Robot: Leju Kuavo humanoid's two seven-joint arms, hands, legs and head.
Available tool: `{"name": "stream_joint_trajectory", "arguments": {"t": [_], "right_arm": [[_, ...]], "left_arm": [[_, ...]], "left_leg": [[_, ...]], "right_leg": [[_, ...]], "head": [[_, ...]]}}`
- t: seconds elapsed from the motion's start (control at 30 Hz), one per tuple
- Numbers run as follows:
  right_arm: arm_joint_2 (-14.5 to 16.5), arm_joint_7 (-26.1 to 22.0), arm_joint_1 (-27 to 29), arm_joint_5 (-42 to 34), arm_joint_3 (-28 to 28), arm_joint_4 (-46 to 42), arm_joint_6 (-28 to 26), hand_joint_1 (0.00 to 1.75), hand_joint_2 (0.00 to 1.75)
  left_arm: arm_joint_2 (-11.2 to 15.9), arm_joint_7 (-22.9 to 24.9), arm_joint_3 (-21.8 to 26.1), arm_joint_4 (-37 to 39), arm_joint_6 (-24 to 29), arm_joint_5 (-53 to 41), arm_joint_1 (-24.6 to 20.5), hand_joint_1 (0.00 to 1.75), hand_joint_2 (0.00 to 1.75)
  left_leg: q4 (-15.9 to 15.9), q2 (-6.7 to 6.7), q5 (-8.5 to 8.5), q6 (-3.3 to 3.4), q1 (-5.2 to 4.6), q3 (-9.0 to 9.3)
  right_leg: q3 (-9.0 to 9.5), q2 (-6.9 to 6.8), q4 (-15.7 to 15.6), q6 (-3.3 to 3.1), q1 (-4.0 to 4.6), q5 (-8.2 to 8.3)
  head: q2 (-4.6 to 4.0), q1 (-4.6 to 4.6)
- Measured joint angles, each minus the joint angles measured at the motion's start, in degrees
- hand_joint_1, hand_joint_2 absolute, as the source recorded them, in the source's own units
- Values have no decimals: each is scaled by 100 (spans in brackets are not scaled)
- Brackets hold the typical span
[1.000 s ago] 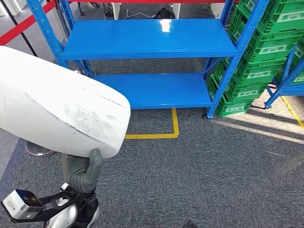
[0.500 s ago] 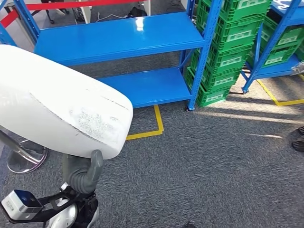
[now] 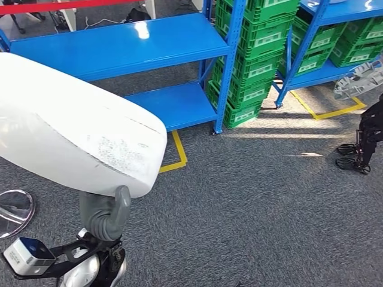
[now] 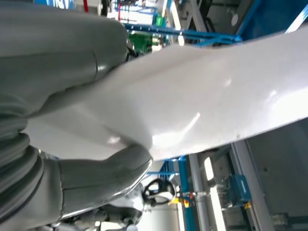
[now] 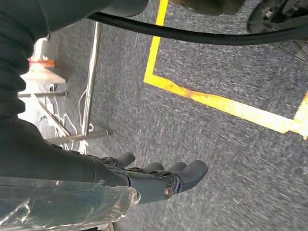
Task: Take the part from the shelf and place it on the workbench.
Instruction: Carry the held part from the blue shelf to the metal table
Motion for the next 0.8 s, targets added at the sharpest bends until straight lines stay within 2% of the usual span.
{"name": "stream_joint_trajectory", "arguments": {"t": [0.07,0.1,0.17,0.2,0.23,0.3,0.33,0.37,0.4,0.43,0.47,0.53,0.6,0.63,0.67,0.7,0.73,0.77,0.8], "right_arm": [[-6,-1,-32,-2,-5,-1,3,0,175],[-7,-2,-51,-4,-7,-2,6,0,175],[-5,-5,-65,-10,-7,-2,22,0,175],[-5,-5,-58,-14,-8,-2,32,0,175],[-5,-4,-51,-16,-8,-2,40,0,175],[-5,-5,-49,-19,-9,-2,49,0,175],[-4,-5,-51,-19,-9,-1,53,0,175],[-4,-5,-49,-20,-9,-1,57,0,175],[-3,-4,-41,-20,-9,0,60,0,175],[-2,-4,-32,-21,-9,1,62,0,175],[-1,-4,-24,-22,-9,1,62,0,175],[4,-4,-23,-23,-9,1,61,0,175],[7,-8,-25,-23,-10,1,60,0,175],[7,-9,-16,-23,-11,1,59,0,175],[6,-10,0,-25,-13,1,56,0,175],[5,-10,17,-26,-15,1,50,0,175],[3,-8,28,-27,-18,1,44,0,175],[1,-7,28,-27,-21,1,37,0,175],[-2,-5,20,-25,-24,1,29,0,175]], "left_arm": [[-2,-1,-1,-3,-1,17,-3,169,175],[-4,-1,-1,-5,-2,26,-5,169,175],[-6,-1,-4,-8,-6,36,-12,169,175],[-8,0,-5,-9,-8,39,-15,169,175],[-9,0,-7,-12,-10,41,-18,169,175],[-6,-1,-7,-16,-10,46,-19,169,175],[-2,-1,-7,-17,-11,49,-17,169,175],[3,-1,-6,-17,-12,50,-16,169,175],[5,-1,-6,-17,-14,51,-15,169,175],[5,-1,-6,-18,-16,52,-15,169,175],[5,-1,-6,-19,-17,54,-15,169,175],[3,-1,-6,-21,-22,57,-16,169,175],[-1,0,-7,-23,-30,64,-16,169,175],[-3,0,-7,-23,-34,73,-16,169,175],[-5,0,-8,-23,-37,80,-18,169,175],[-11,-1,-9,-23,-39,90,-20,169,175],[-23,-1,-9,-24,-42,98,-22,169,175],[-35,-1,-9,-25,-48,102,-22,169,175],[-46,-1,-8,-25,-52,105,-18,169,175]], "left_leg": [[15,101,-23,-47,-41,14],[19,151,-29,-71,-61,17],[15,245,-37,-123,-74,23],[40,202,-72,-159,-66,17],[152,104,-163,-196,-56,-25],[745,-160,-514,-254,-36,-290],[1148,-227,-702,-265,-32,-485],[1482,-251,-819,-270,-31,-656],[1645,-259,-822,-269,-30,-750],[1589,-269,-706,-263,-27,-738],[1329,-301,-501,-256,-21,-623],[564,-532,-103,-245,16,-265],[120,-735,2,-218,42,-70],[61,-743,-15,-189,37,-52],[48,-690,-12,-152,38,-56],[33,-626,1,-114,38,-51],[18,-559,13,-75,45,-42],[4,-488,19,-43,52,-34],[2,-414,16,-21,43,-29]], "right_leg": [[327,-207,-590,-74,29,160],[374,-246,-696,-119,43,167],[352,-117,-712,-210,45,187],[346,-58,-720,-240,34,200],[343,3,-730,-269,17,215],[332,130,-740,-307,-11,235],[323,197,-740,-318,-15,241],[316,267,-740,-324,-16,245],[312,338,-739,-324,-17,248],[313,414,-739,-319,-20,253],[316,495,-738,-310,-27,259],[305,647,-721,-272,-32,268],[248,773,-702,-212,-37,287],[218,830,-702,-175,-44,302],[188,885,-717,-140,-60,320],[163,861,-706,-106,-62,313],[113,768,-625,-78,-54,259],[11,619,-424,-50,-43,141],[-142,436,-96,-27,-33,-32]], "head": [[0,1],[0,-1],[0,-3],[0,-4],[0,-8],[0,-25],[0,-30],[0,-32],[0,-32],[0,-32],[0,-31],[0,-37],[0,-44],[0,-46],[0,-46],[0,-45],[0,-21],[0,3],[0,27]]}}
